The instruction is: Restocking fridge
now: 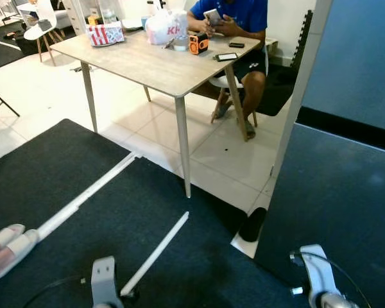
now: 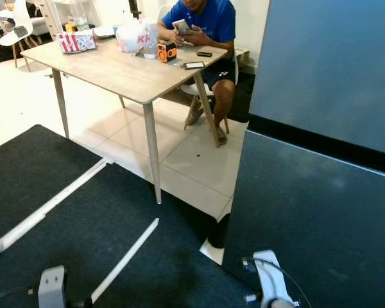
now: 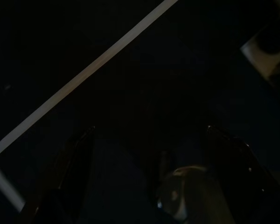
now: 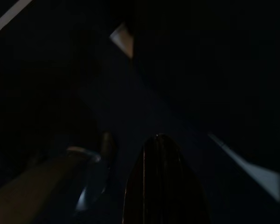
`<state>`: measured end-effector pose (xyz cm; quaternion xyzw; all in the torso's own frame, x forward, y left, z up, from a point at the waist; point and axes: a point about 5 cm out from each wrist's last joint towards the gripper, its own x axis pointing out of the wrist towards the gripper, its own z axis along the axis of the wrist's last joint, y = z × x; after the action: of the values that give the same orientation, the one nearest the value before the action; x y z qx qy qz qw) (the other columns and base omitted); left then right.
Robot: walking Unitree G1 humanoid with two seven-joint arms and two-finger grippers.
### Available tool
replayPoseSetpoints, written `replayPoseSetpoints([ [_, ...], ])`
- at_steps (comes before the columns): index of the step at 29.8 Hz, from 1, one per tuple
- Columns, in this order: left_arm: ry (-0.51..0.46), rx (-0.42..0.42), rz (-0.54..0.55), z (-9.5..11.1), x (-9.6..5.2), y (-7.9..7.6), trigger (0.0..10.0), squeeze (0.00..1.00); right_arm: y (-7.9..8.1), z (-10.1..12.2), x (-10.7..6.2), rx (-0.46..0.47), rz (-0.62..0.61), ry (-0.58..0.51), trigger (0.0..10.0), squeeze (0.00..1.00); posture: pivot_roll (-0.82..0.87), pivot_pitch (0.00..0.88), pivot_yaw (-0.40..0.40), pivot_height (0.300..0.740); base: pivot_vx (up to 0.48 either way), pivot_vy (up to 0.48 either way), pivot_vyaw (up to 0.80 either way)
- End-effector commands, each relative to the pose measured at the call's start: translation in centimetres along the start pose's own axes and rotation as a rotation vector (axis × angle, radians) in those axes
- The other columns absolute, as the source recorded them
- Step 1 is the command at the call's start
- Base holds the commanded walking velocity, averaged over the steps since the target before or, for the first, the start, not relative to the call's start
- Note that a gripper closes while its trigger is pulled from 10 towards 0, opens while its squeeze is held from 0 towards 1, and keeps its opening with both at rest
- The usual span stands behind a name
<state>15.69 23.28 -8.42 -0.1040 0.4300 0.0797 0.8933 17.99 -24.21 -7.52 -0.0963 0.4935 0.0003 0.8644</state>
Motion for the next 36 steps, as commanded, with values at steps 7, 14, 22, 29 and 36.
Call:
replayPoseSetpoints([
  [7, 0.140, 0.023, -0.010, -4.8, -1.2, -0.6, 10.0, 0.00, 0.4, -2.4, -0.3, 0.026, -0.008, 0.058, 10.0, 0.00, -0.05, 0.000, 0.046, 0.740, 0.000, 0.000, 0.00],
  [14, 0.146, -0.021, 0.011, -5.3, -1.5, -0.1, 10.0, 0.00, 0.5, -3.7, -0.5, 0.002, 0.012, 0.098, 10.0, 0.00, -0.05, 0.000, 0.021, 0.740, 0.000, 0.000, 0.68],
  [22, 0.140, -0.009, 0.000, -4.9, -1.3, -0.2, 10.0, 0.00, -0.1, -3.6, -0.6, 0.027, -0.013, 0.088, 10.0, 0.00, -0.04, 0.000, 0.031, 0.740, 0.000, 0.000, 0.77],
  [29, 0.102, -0.062, 0.013, -3.6, -0.9, 0.0, 10.0, 0.00, -0.5, -3.7, -0.7, -0.005, -0.005, 0.103, 10.0, 0.00, -0.05, 0.000, 0.017, 0.740, 0.000, 0.000, 0.77],
  [36, 0.155, -0.005, 0.011, -4.7, -1.2, -0.1, 10.0, 0.00, -0.4, -4.3, -0.8, 0.006, 0.000, 0.100, 10.0, 0.00, -0.04, 0.000, 0.018, 0.740, 0.000, 0.000, 0.77],
])
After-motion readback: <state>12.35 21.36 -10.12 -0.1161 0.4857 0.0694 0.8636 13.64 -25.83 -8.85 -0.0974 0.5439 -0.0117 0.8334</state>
